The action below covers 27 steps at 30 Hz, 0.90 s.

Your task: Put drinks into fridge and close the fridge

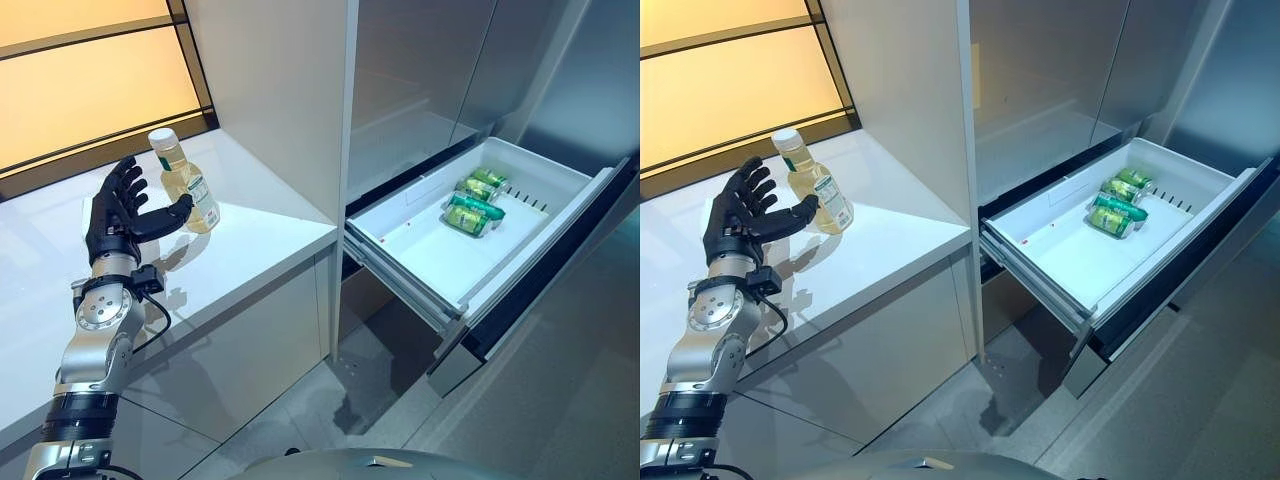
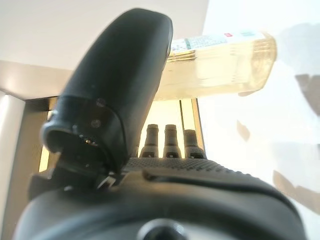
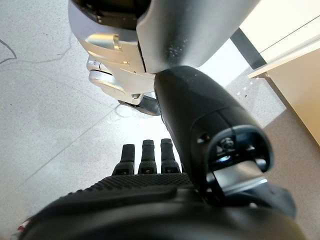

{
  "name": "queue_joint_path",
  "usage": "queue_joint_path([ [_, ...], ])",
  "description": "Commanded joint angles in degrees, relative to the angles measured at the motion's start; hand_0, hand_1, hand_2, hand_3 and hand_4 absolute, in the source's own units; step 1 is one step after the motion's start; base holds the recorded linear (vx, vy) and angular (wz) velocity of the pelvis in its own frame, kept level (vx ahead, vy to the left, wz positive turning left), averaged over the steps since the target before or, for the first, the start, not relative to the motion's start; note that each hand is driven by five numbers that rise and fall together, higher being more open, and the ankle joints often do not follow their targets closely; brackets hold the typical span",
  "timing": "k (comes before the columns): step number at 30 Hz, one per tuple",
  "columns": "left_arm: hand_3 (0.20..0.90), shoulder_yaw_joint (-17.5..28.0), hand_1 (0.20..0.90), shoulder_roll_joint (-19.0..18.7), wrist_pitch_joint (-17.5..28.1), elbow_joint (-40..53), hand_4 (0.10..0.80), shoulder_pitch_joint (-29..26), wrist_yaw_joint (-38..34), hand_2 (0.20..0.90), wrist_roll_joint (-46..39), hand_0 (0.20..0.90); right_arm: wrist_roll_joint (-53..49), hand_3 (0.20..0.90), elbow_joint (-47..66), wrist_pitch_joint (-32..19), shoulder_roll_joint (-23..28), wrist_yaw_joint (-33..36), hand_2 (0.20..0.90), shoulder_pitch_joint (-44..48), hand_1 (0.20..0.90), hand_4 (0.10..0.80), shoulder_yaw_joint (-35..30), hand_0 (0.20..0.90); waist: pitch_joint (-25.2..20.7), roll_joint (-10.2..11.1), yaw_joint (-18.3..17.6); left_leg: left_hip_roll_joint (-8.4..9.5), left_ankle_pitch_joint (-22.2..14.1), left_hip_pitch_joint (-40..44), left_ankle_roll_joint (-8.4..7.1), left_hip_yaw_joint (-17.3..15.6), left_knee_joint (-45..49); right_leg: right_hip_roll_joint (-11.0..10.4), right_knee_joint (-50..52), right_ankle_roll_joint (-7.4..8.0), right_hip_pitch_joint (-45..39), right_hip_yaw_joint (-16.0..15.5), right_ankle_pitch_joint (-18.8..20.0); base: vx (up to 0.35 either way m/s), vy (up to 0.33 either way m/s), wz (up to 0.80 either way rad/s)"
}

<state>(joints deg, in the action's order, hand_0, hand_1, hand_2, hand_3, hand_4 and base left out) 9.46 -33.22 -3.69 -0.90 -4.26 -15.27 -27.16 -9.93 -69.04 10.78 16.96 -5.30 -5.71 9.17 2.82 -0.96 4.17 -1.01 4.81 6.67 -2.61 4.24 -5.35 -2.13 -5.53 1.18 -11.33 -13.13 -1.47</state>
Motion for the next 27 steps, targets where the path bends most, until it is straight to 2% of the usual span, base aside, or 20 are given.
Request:
queue_joint_path([
  [1,0.900,3.25,0.900,-2.72,4.46,1.52,0.800,-7.34,0.84,0.900,-1.15,0.900,0.41,0.900,0.81,0.33,-2.21,-2.25,0.900,2.90,0.900,0.800,0.83,0.900,0.05,0.47,-0.54,3.24,-6.20,2.36,3.03,-1.74,0.35,0.16,1.81,2.04,1.36,1.88,0.63,0.000,0.000,0.00],
  [18,0.900,0.97,0.900,-1.57,2.77,0.53,0.800,-10.11,2.61,0.900,-5.60,0.900,0.45,0.900,1.14,0.82,-2.02,-2.40,0.900,3.07,0.900,0.800,1.38,0.900,0.14,0.39,-1.44,3.13,-6.25,2.81,3.03,-2.28,0.35,0.29,1.95,2.02,1.28,2.38,0.68,0.000,0.000,0.00],
  [27,0.900,0.03,0.900,-1.18,3.49,-1.12,0.800,-11.99,2.85,0.900,-6.71,0.900,0.58,0.900,1.31,1.18,-1.89,-2.60,0.900,3.21,0.900,0.800,1.84,0.900,0.00,0.33,-1.94,3.11,-6.25,2.93,3.04,-2.59,0.35,0.32,2.05,2.04,1.33,2.70,0.71,0.004,0.000,-0.04],
])
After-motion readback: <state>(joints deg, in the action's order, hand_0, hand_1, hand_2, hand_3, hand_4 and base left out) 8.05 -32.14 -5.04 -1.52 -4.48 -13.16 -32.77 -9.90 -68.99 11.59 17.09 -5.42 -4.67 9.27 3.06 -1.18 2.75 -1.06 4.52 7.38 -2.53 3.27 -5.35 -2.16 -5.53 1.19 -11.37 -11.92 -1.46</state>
